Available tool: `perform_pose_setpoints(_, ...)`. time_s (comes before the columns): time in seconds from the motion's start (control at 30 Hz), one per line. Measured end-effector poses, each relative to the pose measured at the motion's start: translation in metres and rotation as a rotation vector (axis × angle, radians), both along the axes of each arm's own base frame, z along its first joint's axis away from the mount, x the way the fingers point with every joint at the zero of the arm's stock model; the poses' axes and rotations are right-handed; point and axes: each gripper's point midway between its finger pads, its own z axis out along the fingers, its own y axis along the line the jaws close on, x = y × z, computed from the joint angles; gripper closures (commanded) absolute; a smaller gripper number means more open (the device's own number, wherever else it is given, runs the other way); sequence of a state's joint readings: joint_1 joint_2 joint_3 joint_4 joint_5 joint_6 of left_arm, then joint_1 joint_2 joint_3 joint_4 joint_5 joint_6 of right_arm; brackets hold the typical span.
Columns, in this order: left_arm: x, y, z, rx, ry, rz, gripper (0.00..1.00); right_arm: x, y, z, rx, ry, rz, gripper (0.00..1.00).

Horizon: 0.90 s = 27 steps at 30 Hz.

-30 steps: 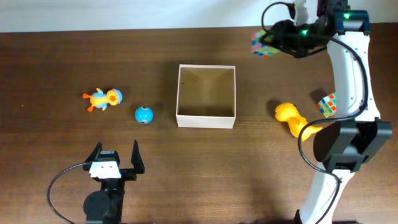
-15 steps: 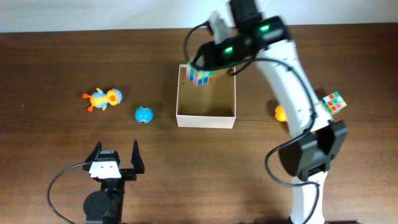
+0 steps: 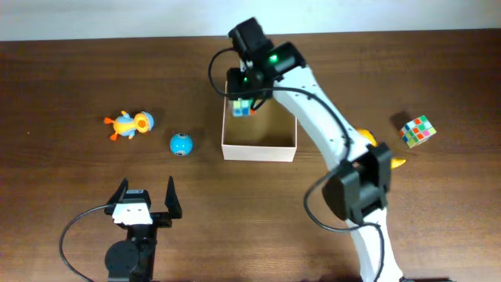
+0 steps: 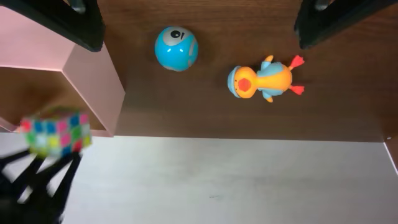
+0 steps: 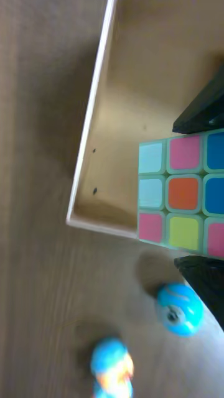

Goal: Pack container
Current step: 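Carry the cube left over the pink box and lower it inside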

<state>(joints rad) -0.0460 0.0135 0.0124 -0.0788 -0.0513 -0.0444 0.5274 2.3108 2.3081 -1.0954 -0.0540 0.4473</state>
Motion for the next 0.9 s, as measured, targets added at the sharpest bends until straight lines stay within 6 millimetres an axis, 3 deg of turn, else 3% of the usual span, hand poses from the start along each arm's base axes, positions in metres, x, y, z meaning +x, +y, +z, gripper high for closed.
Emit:
perform_pose_setpoints(0.13, 0.0, 0.0, 0.0, 0.0, 0.0, 0.0, 0.01, 0.005, -0.001, -0.032, -0.032, 0.041, -0.026, 0.44)
perform_pose_setpoints(0.23, 0.0, 0.0, 0.0, 0.0, 0.0, 0.0, 0.01, 0.009, 0.0, -0.04, -0.036, 0.039, -0.034, 0.44)
perform_pose_setpoints(0.67, 0.0, 0.0, 0.0, 0.0, 0.0, 0.0, 0.01, 0.016, 0.003, -0.038, -0.023, 0.01, -0.039, 0.43)
perform_pose_setpoints(0.9, 0.0, 0.0, 0.0, 0.0, 0.0, 0.0, 0.01, 0.018, 0.005, -0.037, -0.017, -0.001, -0.038, 0.34)
